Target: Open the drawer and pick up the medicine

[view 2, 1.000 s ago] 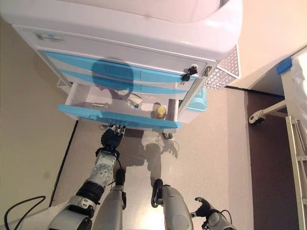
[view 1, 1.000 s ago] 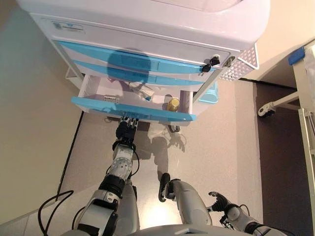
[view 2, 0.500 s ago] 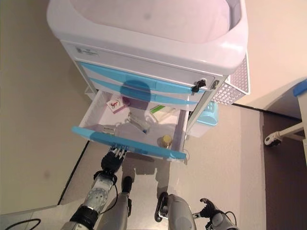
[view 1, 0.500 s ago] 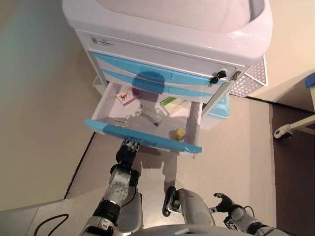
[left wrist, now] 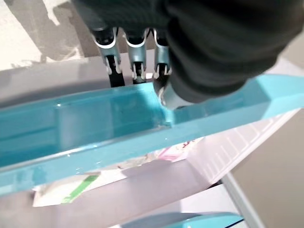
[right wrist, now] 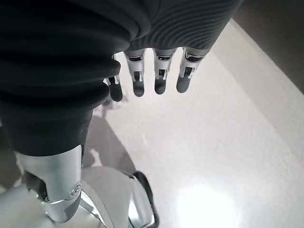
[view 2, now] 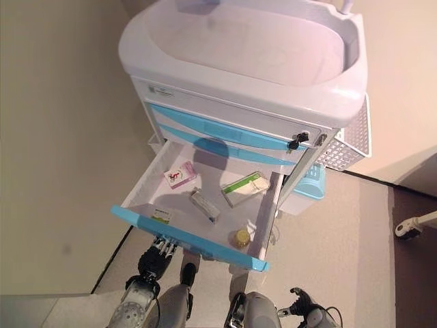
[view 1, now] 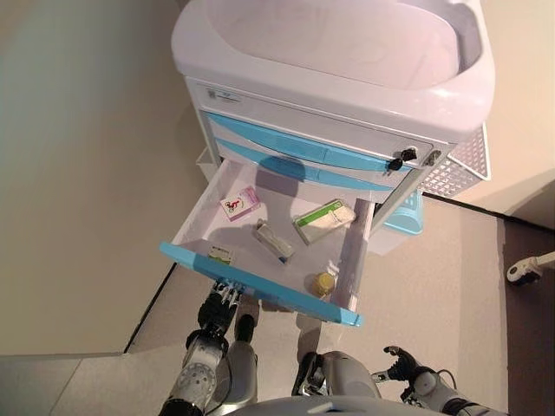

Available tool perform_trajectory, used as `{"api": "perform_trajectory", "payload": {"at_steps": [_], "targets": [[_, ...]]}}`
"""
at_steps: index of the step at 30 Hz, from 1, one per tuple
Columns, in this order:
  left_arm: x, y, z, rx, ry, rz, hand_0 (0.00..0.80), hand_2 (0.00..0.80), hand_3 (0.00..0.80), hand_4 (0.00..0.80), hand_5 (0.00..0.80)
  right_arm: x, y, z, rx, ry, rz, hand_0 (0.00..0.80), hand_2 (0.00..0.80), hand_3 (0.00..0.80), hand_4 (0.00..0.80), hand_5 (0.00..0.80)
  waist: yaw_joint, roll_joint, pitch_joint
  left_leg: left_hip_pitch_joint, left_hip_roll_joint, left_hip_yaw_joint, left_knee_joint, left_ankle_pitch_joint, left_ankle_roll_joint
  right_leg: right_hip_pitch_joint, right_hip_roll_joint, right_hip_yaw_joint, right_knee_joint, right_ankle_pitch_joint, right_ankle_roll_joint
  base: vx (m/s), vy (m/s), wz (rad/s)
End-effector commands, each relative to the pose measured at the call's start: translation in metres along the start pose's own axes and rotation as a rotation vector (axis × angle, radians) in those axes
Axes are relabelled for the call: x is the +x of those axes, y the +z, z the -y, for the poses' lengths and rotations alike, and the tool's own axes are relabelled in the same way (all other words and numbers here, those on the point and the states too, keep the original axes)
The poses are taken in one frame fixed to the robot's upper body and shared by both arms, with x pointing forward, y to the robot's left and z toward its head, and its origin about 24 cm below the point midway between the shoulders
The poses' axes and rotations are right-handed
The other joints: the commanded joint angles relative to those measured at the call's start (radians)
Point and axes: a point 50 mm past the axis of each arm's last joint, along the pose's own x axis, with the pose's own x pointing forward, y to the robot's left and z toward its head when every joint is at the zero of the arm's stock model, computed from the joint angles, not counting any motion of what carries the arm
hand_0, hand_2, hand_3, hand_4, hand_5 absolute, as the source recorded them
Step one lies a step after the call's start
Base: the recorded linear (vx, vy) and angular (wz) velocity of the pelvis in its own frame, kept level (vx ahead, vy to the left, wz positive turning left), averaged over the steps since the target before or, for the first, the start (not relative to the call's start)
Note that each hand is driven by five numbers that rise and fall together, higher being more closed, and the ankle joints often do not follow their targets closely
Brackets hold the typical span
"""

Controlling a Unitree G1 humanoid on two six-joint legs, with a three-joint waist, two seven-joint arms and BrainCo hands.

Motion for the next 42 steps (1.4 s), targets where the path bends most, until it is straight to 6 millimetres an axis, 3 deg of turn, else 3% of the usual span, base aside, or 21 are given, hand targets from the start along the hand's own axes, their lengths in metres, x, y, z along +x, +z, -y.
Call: {"api": "perform_trajectory", "payload": {"at_steps": [1,9,16,17,19,20,21,22,23,24,27,36,42], "targets": [[-0.023,0.11,0.067,0.035,-0.432,0.512,0.8,0.8,0.8,0.8,0.8,-0.004,-0.023,-0.002,-0.052,0.016,-0.082,0.0,0.0,0.0,0.0,0.0,0.046,-0.009,-0.111,-0.024,-0.099,0.041,0.143,-0.144,0.12,0.007,-0.02,0.055,-0.147,0.206,0.07,0.0,0.0,0.0],[-0.033,0.114,0.046,0.03,-0.348,0.534,0.8,0.8,0.8,0.8,0.8,-0.005,-0.026,-0.001,-0.04,0.009,-0.096,0.0,0.0,0.0,0.0,0.0,0.057,-0.001,-0.126,-0.008,-0.093,0.048,0.129,-0.145,0.118,0.02,-0.015,0.062,-0.167,0.207,0.074,0.009,0.002,-0.02],[-0.036,0.105,0.024,0.174,-0.237,0.447,0.8,0.8,0.8,0.8,0.8,-0.005,-0.029,0.006,-0.015,-0.02,-0.1,0.0,0.0,0.0,0.0,0.0,0.056,0.008,-0.123,0.001,-0.088,0.062,0.115,-0.144,0.118,0.028,-0.011,0.079,-0.202,0.223,0.084,0.018,0.005,0.0],[-0.039,0.103,0.014,0.24,-0.19,0.411,0.709,0.709,0.709,0.709,0.709,-0.005,-0.027,0.013,-0.006,-0.042,-0.094,0.0,0.0,0.0,0.0,0.0,0.051,0.015,-0.12,-0.003,-0.087,0.068,0.106,-0.135,0.119,0.025,-0.008,0.084,-0.218,0.235,0.087,0.0,0.0,0.0],[-0.042,0.102,0.004,0.289,-0.16,0.369,0.678,0.678,0.678,0.678,0.678,-0.004,-0.026,0.018,-0.002,-0.062,-0.089,0.0,0.0,0.0,0.0,0.0,0.047,0.02,-0.115,-0.005,-0.087,0.072,0.1,-0.132,0.121,0.023,-0.007,0.09,-0.228,0.243,0.09,0.004,0.034,-0.05],[-0.044,0.1,-0.002,0.31,-0.139,0.342,0.508,0.508,0.508,0.508,0.508,-0.004,-0.026,0.02,-0.001,-0.067,-0.091,0.0,0.0,0.0,0.0,0.0,0.047,0.022,-0.112,-0.002,-0.087,0.077,0.1,-0.135,0.122,0.025,-0.006,0.096,-0.23,0.244,0.091,0.007,0.025,-0.05],[-0.044,0.1,-0.002,0.309,-0.139,0.342,0.483,0.483,0.483,0.483,0.483,-0.004,-0.026,0.02,-0.001,-0.067,-0.091,0.0,0.0,0.0,0.0,0.0,0.046,0.022,-0.114,-0.005,-0.087,0.076,0.098,-0.132,0.122,0.023,-0.006,0.095,-0.233,0.247,0.091,0.01,0.045,-0.03],[-0.046,0.099,-0.012,0.353,-0.095,0.314,0.386,0.386,0.386,0.386,0.386,-0.003,-0.024,0.024,0.003,-0.077,-0.081,0.0,0.0,0.0,0.0,0.0,0.04,0.026,-0.112,-0.006,-0.086,0.084,0.091,-0.13,0.124,0.018,-0.007,0.104,-0.237,0.254,0.095,0.004,0.034,-0.02],[-0.046,0.099,-0.012,0.353,-0.095,0.314,0.279,0.279,0.279,0.279,0.279,-0.003,-0.024,0.024,0.003,-0.077,-0.081,0.0,0.0,0.0,0.0,0.0,0.041,0.026,-0.113,-0.006,-0.086,0.085,0.091,-0.13,0.124,0.018,-0.007,0.104,-0.237,0.254,0.095,0.009,0.065,-0.07],[-0.045,0.095,-0.019,0.379,-0.062,0.286,0.0,0.0,0.0,0.0,0.0,-0.003,-0.023,0.026,0.005,-0.083,-0.074,0.0,0.0,0.0,0.0,0.0,0.036,0.028,-0.108,-0.002,-0.086,0.094,0.087,-0.132,0.126,0.015,-0.007,0.114,-0.239,0.255,0.097,0.002,0.033,-0.09],[-0.044,0.09,-0.027,0.425,-0.019,0.247,0.0,0.0,0.0,0.0,0.0,-0.003,-0.021,0.028,0.012,-0.093,-0.069,0.0,0.0,0.0,0.0,0.0,0.024,0.028,-0.111,-0.004,-0.084,0.105,0.074,-0.127,0.127,0.009,-0.005,0.125,-0.248,0.265,0.1,0.021,0.044,-0.15],[-0.035,0.087,-0.023,0.602,0.013,0.195,0.0,0.0,0.0,0.0,0.0,-0.002,-0.017,0.032,0.019,-0.103,-0.049,0.0,0.0,0.0,0.0,0.0,-0.006,0.011,-0.12,0.006,-0.07,0.131,0.03,-0.117,0.123,0.005,0.012,0.15,-0.308,0.295,0.108,0.019,0.021,-0.12],[-0.023,0.086,-0.036,0.744,0.12,0.149,0.0,0.0,0.0,0.0,0.0,-0.001,-0.011,0.033,0.037,-0.107,-0.027,0.0,0.0,0.0,0.0,0.0,-0.022,-0.005,-0.119,0.021,-0.062,0.152,-0.012,-0.107,0.123,0.003,0.027,0.18,-0.351,0.321,0.114,0.011,0.018,-0.17]]}}
